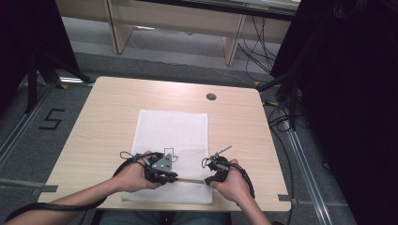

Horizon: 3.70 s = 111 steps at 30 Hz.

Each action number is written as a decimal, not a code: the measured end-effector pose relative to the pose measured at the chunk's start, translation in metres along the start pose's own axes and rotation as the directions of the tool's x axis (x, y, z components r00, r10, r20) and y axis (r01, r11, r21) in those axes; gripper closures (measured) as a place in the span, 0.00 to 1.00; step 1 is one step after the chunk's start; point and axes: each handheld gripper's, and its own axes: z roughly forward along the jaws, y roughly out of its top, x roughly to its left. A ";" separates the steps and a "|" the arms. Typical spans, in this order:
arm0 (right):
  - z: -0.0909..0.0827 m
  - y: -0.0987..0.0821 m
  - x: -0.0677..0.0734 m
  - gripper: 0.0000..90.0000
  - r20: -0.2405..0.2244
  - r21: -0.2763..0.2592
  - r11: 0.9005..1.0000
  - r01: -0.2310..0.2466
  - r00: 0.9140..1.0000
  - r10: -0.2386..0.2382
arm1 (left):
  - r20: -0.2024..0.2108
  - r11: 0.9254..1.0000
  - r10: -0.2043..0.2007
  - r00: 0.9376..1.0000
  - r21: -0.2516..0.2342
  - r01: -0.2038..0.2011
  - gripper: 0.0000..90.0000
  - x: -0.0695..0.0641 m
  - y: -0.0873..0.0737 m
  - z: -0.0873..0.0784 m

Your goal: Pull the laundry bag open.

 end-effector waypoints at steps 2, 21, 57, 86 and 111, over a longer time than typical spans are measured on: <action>0.000 0.000 0.000 1.00 0.001 0.000 1.000 -0.001 1.000 0.001 | -0.011 1.000 -0.006 1.000 0.005 0.006 0.91 0.000 -0.001 0.000; 0.000 0.000 0.000 1.00 -0.005 -0.001 1.000 -0.002 1.000 0.002 | -0.006 1.000 -0.020 1.000 0.001 0.020 0.91 0.001 -0.008 -0.005; 0.000 0.000 0.000 1.00 -0.001 0.001 1.000 0.000 1.000 0.000 | -0.015 0.999 -0.041 0.999 -0.004 0.041 0.91 0.003 -0.017 -0.017; 0.000 0.000 0.001 1.00 0.014 -0.001 1.000 0.005 1.000 -0.005 | -0.062 0.997 -0.083 0.995 -0.002 0.083 0.91 0.010 -0.042 -0.041; 0.001 -0.001 0.000 1.00 -0.004 -0.014 1.000 0.001 1.000 -0.001 | -0.068 0.995 -0.098 0.993 -0.002 0.098 0.91 0.010 -0.053 -0.049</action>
